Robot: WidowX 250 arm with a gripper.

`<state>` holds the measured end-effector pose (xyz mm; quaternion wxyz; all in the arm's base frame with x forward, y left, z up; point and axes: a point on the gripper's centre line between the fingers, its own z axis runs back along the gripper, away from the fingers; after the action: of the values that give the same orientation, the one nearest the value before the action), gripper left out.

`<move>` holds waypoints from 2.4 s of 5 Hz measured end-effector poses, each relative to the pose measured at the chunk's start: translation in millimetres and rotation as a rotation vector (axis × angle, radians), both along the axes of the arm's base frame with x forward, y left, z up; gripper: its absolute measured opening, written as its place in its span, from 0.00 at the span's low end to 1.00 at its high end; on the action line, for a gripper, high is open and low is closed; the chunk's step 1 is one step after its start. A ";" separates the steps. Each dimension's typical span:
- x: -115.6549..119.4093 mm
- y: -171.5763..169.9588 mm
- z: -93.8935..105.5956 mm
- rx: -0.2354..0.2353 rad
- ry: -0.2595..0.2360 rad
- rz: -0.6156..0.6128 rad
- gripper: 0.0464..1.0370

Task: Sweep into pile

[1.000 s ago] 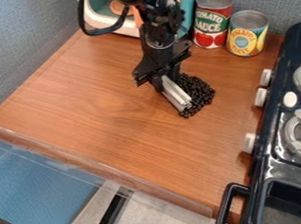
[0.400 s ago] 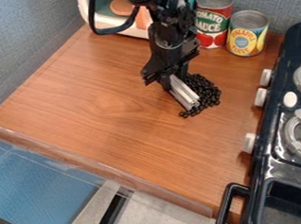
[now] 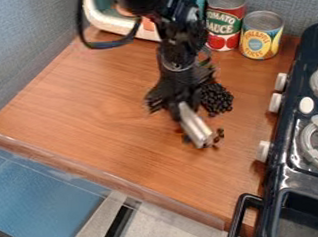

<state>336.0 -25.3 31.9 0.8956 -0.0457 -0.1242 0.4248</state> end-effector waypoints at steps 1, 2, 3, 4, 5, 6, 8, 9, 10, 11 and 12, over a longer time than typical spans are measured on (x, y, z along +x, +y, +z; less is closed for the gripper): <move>-8.8 22.4 35.6 -0.024 -0.046 0.028 0.32; -25.5 27.3 77.7 -0.064 -0.108 0.001 0.32; -54.3 37.7 104.9 -0.092 -0.126 -0.001 0.32; -84.9 39.8 95.2 -0.111 -0.067 0.046 0.32; -111.3 36.3 72.0 -0.128 0.021 0.226 0.32; -114.1 22.6 52.7 -0.113 0.055 0.312 0.32; -98.0 -5.6 10.7 0.009 0.085 0.468 0.32; -88.7 -8.8 -0.4 0.008 0.093 0.507 0.32; -79.1 -14.5 -10.5 -0.018 0.099 0.535 0.32; -73.6 -15.4 -14.4 -0.018 0.095 0.542 0.32; -72.1 -15.4 -15.4 -0.015 0.097 0.541 0.32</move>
<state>263.9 -40.7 16.5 0.7540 0.0030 -0.0858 0.6513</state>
